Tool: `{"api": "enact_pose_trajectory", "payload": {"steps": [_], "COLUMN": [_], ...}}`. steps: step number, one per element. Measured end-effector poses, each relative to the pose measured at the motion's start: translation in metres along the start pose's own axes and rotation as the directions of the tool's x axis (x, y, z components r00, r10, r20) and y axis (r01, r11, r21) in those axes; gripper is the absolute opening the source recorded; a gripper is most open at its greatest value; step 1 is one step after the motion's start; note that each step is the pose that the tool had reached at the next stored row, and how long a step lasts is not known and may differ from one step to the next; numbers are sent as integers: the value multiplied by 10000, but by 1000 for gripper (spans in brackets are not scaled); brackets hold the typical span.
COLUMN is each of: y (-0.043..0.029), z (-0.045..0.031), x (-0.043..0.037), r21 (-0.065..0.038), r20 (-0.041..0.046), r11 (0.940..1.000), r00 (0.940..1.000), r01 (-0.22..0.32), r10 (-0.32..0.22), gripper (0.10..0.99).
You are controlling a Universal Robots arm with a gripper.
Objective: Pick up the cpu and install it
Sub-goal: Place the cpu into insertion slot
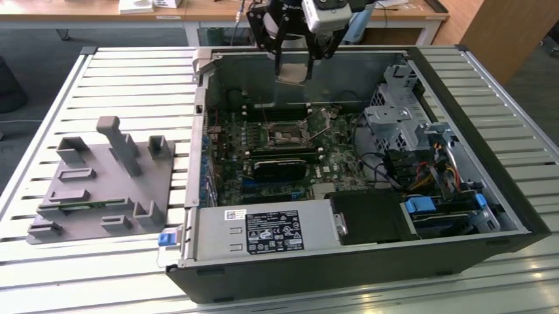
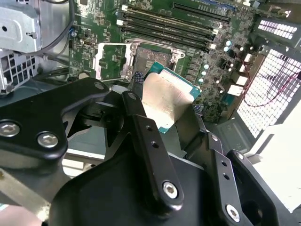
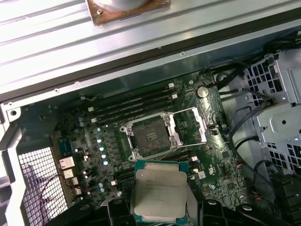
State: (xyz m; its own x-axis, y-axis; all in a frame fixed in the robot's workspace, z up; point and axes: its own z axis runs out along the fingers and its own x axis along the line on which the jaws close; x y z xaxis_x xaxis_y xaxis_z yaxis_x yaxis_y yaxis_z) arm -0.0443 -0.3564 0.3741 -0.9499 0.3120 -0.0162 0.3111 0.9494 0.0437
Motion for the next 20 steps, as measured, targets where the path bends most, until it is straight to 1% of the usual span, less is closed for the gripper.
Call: {"api": "enact_pose_trajectory", "payload": {"steps": [11, 20], "y": [0, 0], "z": [1, 2], "x": [0, 0], "r21": [11, 18], "r20": [32, 58], "r11": [9974, 9914], "r00": [9974, 9914], "r01": [-727, -1311], "r10": [727, 1310], "gripper": [529, 529]}}
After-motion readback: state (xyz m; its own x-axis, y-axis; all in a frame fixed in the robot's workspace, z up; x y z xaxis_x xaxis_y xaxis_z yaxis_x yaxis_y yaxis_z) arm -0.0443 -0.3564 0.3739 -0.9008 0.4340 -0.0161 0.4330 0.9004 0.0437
